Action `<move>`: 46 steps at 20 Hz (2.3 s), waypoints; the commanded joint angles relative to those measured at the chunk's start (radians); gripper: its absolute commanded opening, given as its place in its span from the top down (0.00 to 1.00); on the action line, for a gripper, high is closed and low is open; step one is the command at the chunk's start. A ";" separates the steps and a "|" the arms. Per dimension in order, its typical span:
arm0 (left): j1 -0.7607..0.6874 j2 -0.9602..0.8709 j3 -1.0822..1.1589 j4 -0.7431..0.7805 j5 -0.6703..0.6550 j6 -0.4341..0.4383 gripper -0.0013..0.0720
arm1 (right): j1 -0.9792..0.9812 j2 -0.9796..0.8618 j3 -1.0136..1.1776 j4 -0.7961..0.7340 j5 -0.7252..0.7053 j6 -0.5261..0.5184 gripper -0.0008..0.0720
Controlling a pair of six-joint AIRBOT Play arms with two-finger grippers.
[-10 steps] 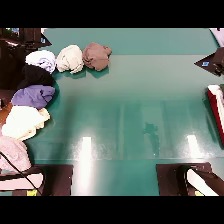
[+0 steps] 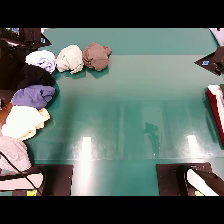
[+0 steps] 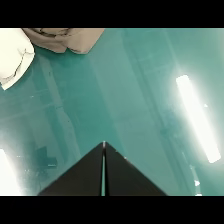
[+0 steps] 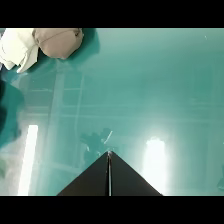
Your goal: Fold the shirts.
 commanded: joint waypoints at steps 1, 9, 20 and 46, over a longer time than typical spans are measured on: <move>0.000 0.000 0.000 0.001 0.008 0.000 0.95 | 0.001 0.001 0.000 0.000 -0.002 0.000 0.96; 0.000 -0.061 -0.009 -0.079 0.171 0.007 0.23 | 0.001 0.000 -0.001 0.000 -0.002 0.000 0.96; -0.170 -0.527 -0.038 -0.043 0.776 0.043 0.06 | 0.002 0.001 -0.001 0.000 0.066 0.000 0.96; -0.235 -0.266 0.130 -0.092 0.656 0.193 0.95 | 0.001 0.012 0.003 0.002 -0.120 0.000 0.96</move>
